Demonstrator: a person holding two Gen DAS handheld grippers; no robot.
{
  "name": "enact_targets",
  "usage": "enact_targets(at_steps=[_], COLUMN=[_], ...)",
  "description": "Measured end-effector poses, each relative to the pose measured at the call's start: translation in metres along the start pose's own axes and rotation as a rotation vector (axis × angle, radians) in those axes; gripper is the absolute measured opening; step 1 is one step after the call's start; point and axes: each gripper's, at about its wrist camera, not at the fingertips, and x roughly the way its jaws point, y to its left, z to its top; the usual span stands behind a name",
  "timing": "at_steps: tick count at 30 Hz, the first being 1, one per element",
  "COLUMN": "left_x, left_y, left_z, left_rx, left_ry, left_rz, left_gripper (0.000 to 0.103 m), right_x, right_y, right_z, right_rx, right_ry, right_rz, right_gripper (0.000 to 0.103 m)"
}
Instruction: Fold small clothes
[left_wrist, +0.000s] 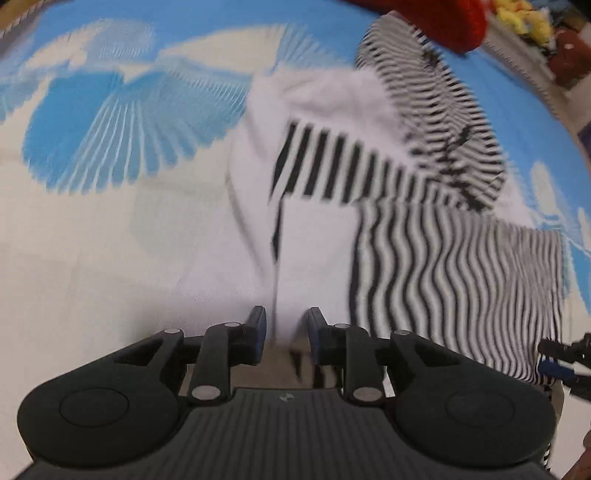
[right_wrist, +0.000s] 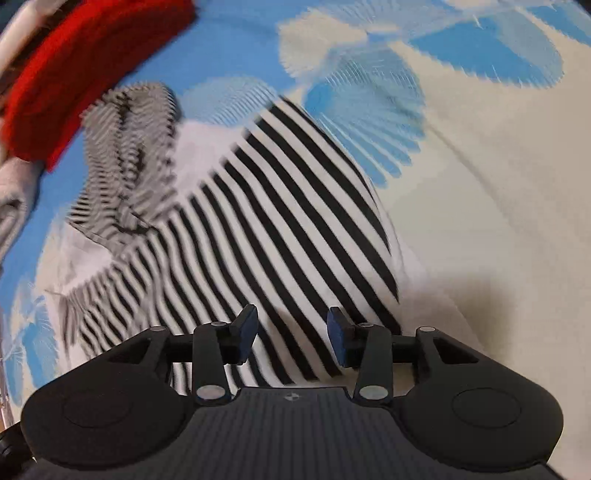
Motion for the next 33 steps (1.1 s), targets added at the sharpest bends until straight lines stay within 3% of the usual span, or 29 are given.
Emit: enact_targets(at_steps=[3, 8, 11, 13, 16, 20, 24, 29, 33], left_x=[-0.013, -0.037, -0.016, -0.003, -0.012, -0.039, -0.049, -0.051, -0.059], left_y=[-0.005, -0.023, -0.022, -0.015, -0.017, -0.027, -0.043, -0.050, -0.058], left_z=[0.002, 0.005, 0.001, -0.002, 0.001, 0.009, 0.010, 0.011, 0.010], left_rx=[0.020, 0.106, 0.073, 0.049, 0.077, 0.080, 0.125, 0.123, 0.148], left_ry=[-0.040, -0.145, -0.059, -0.006, -0.044, -0.135, -0.208, -0.247, -0.337], left_rz=[0.016, 0.012, -0.005, 0.000, 0.061, 0.023, 0.028, 0.013, 0.044], left_gripper=[0.026, 0.032, 0.034, 0.035, 0.035, 0.037, 0.060, 0.068, 0.076], right_x=[0.007, -0.020, -0.028, -0.023, -0.019, -0.036, -0.055, -0.062, -0.063], right_y=[-0.009, 0.014, 0.027, 0.027, 0.025, 0.045, 0.060, 0.070, 0.071], right_z=[-0.003, 0.000, 0.000, -0.001, -0.001, -0.003, -0.007, -0.012, -0.015], right_rx=[0.074, -0.048, -0.145, -0.149, -0.111, -0.208, -0.359, -0.465, -0.471], right_ry=[0.054, -0.051, -0.098, -0.073, -0.027, -0.101, -0.203, -0.236, -0.227], right_rz=[0.006, 0.021, 0.024, 0.022, 0.034, 0.029, -0.013, -0.029, -0.026], right_gripper=[0.043, 0.043, 0.044, 0.045, 0.045, 0.045, 0.045, 0.045, 0.045])
